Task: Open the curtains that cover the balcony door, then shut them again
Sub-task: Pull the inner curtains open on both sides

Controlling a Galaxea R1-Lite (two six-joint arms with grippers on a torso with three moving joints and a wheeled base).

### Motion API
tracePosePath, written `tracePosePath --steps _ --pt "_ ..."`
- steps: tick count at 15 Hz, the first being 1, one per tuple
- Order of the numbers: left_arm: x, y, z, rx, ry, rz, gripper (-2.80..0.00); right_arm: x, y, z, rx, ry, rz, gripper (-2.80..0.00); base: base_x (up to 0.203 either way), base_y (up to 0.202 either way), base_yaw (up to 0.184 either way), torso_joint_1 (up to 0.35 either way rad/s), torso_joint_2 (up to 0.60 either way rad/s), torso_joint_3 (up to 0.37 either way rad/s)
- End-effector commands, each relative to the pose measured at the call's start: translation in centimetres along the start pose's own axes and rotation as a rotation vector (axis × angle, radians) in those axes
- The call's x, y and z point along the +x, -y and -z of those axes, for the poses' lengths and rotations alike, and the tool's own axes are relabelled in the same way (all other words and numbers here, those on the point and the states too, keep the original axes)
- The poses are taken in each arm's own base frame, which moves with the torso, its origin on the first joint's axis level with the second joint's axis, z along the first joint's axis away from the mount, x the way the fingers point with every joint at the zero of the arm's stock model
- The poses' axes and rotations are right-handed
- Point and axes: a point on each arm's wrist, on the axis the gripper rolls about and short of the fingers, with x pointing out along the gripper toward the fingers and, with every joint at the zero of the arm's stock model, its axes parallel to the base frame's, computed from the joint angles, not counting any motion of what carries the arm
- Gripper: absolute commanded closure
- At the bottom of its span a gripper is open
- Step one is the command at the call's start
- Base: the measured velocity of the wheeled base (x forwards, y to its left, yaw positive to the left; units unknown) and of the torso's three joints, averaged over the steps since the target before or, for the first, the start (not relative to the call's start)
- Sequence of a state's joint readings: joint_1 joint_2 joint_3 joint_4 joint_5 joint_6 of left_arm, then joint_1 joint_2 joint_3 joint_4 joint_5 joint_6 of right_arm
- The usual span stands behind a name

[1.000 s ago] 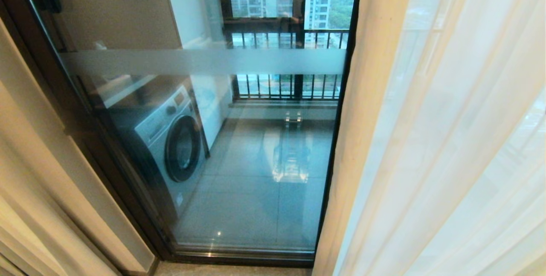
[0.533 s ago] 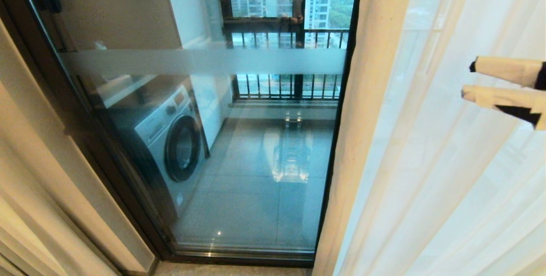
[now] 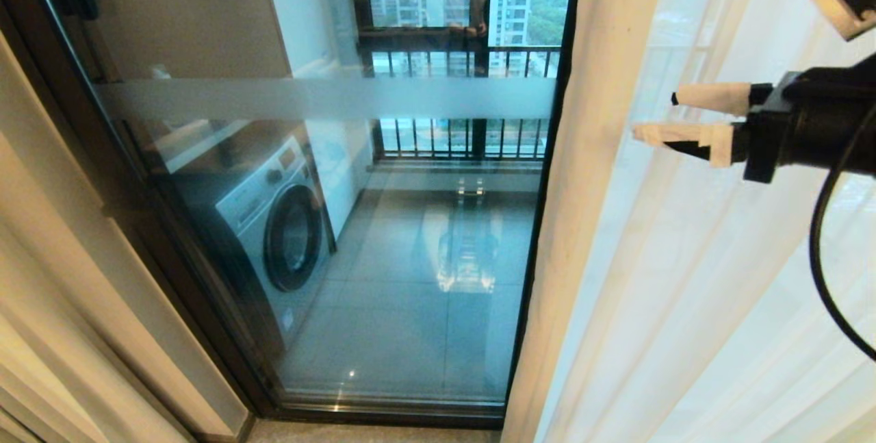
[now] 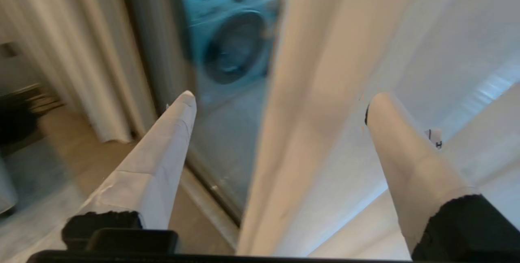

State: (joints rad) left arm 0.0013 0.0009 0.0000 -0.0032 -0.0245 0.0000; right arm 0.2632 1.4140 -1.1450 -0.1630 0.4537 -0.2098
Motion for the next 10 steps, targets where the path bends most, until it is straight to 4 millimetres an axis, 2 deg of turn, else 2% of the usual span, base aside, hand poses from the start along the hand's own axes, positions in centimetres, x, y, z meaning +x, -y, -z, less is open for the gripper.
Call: tracePosePath --steps 1,4,7,10 --pt "0.0 0.0 0.0 0.0 0.001 0.0 0.0 2.9 0.9 0.0 0.005 -0.025 0.041 -2.8 0.0 0.0 0.0 0.0 0.0 0.0" --pt "0.0 0.0 0.0 0.0 0.002 0.0 0.0 4.9 1.7 -0.5 0.003 -0.021 0.093 -2.8 0.0 0.0 0.0 0.0 0.0 0.0" --pt "0.0 0.0 0.0 0.0 0.002 0.0 0.0 6.1 2.5 -1.4 0.077 0.011 0.117 -2.8 0.0 0.0 0.0 0.0 0.0 0.0" --pt "0.0 0.0 0.0 0.0 0.001 0.0 0.0 6.5 3.0 -2.5 0.096 0.052 0.164 -2.8 0.0 0.0 0.0 0.0 0.0 0.0"
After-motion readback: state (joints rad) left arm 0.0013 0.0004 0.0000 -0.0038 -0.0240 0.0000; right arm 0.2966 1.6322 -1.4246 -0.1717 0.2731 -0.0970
